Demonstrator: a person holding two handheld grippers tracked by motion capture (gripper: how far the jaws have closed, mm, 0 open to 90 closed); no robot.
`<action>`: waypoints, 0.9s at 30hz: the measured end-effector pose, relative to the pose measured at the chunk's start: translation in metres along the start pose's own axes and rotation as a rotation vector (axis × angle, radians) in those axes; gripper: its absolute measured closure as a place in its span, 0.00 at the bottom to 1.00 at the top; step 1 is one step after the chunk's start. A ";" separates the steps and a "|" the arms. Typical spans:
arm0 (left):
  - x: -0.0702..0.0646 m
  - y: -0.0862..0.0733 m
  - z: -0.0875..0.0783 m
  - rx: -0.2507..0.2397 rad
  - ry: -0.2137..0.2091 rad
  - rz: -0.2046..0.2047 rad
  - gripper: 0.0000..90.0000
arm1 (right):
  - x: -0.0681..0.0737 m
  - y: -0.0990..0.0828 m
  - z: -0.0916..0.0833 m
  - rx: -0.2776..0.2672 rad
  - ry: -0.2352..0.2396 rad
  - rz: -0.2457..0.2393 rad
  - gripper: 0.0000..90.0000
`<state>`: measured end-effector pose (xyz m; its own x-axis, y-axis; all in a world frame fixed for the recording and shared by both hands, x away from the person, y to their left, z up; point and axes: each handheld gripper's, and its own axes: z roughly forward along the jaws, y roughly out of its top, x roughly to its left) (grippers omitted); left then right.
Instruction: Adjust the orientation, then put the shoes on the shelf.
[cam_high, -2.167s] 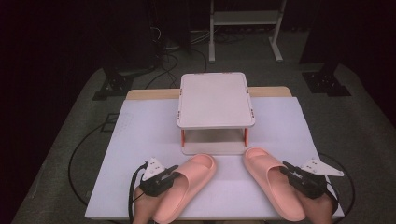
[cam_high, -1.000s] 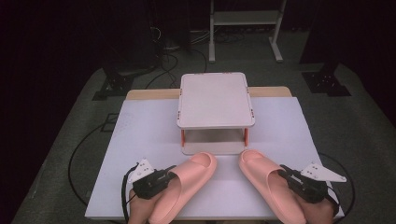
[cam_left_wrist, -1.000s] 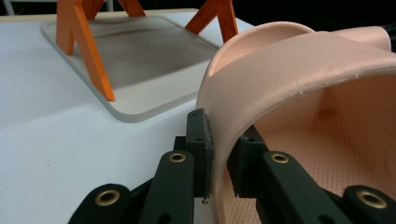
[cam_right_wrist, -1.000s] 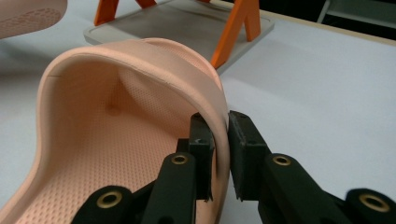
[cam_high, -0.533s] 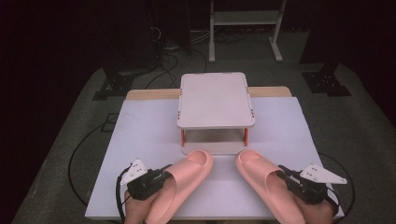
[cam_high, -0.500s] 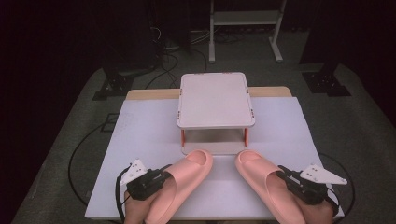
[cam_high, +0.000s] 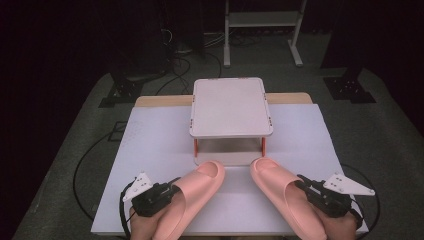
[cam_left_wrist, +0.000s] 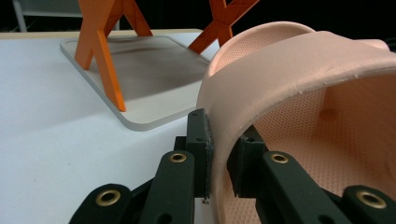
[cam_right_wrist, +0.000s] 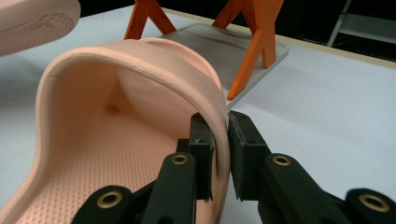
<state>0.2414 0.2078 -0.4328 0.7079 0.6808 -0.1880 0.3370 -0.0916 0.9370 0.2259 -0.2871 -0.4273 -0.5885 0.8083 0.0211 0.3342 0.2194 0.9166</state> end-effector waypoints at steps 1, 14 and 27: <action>0.000 0.002 -0.001 -0.006 0.002 0.005 0.89 | 0.001 0.000 0.000 0.004 0.000 -0.008 0.88; -0.002 0.019 -0.004 -0.029 -0.036 0.029 0.90 | 0.005 0.009 -0.014 -0.020 -0.015 -0.002 0.88; -0.007 0.055 -0.003 -0.031 -0.060 0.077 0.89 | 0.001 0.041 -0.027 -0.053 -0.007 -0.020 0.89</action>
<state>0.2531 0.2002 -0.3785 0.7675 0.6274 -0.1314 0.2612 -0.1190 0.9579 0.2195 -0.2919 -0.3791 -0.5897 0.8076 -0.0003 0.2826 0.2067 0.9367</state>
